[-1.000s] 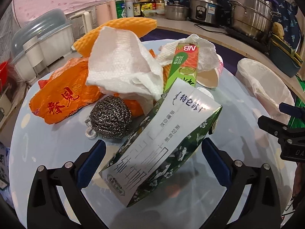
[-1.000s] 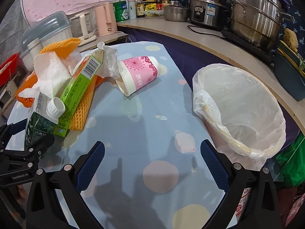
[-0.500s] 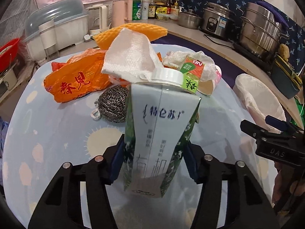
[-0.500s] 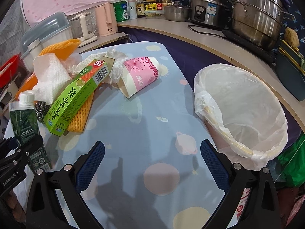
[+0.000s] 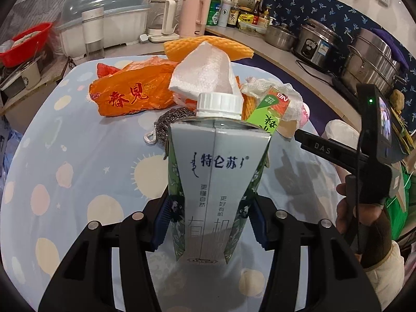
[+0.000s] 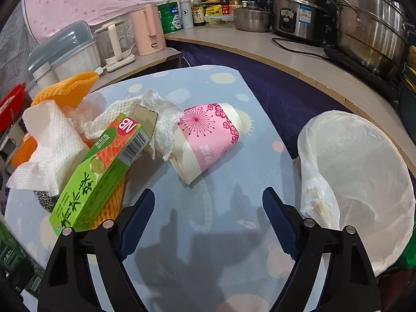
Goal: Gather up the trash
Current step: 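Lift the milk carton with the left tool while the right tool approaches the pink cup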
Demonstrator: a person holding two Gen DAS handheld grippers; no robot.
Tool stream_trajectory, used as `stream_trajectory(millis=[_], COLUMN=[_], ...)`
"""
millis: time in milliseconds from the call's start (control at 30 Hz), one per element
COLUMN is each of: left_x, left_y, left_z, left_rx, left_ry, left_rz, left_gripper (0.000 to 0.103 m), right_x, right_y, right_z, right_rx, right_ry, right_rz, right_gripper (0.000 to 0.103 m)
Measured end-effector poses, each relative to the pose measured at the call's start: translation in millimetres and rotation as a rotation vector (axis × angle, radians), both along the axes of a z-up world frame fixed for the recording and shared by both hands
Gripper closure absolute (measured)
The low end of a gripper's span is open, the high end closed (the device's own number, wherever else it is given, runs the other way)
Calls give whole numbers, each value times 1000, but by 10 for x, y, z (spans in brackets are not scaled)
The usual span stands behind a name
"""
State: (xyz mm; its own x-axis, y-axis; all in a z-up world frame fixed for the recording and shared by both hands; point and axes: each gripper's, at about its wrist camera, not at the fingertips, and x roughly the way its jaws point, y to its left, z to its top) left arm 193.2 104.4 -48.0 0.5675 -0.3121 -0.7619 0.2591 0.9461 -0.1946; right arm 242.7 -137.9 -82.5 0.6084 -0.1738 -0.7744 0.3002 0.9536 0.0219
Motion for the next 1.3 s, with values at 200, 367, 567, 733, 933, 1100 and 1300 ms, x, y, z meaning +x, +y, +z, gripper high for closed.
stream_trajectory(millis=[200,367,567,733,933,1100,1300], left_x=[41,61,0,-89,-232,-368,-455], left_y=[69,79,47,8,-138,-375,-828], left_z=[-23,-33,26,151,367,586,773], left_rx=[2,1,3,-2,-4,-5,-33], left_ry=[12,16,2,-22,-60,-101,-117], left_rz=[24,31,21,10,-22,-78,-182], left_gripper=[53,53,53,53,53,53,53], right_x=[239,259,109,-120,-417,-708,-1062], right_y=[1,-68,-204,-304,-445,-654,-980], right_z=[-137,-168,-64,126,393,658,878], right_rx=[-67,-60,-26,-6,19,34,31], right_ry=[17,21,-7,-54,-118,-179,-230], right_rz=[-16,-23,-52,-68,-82,-99,-144], right_gripper=[40,68,98,103,103,103,103])
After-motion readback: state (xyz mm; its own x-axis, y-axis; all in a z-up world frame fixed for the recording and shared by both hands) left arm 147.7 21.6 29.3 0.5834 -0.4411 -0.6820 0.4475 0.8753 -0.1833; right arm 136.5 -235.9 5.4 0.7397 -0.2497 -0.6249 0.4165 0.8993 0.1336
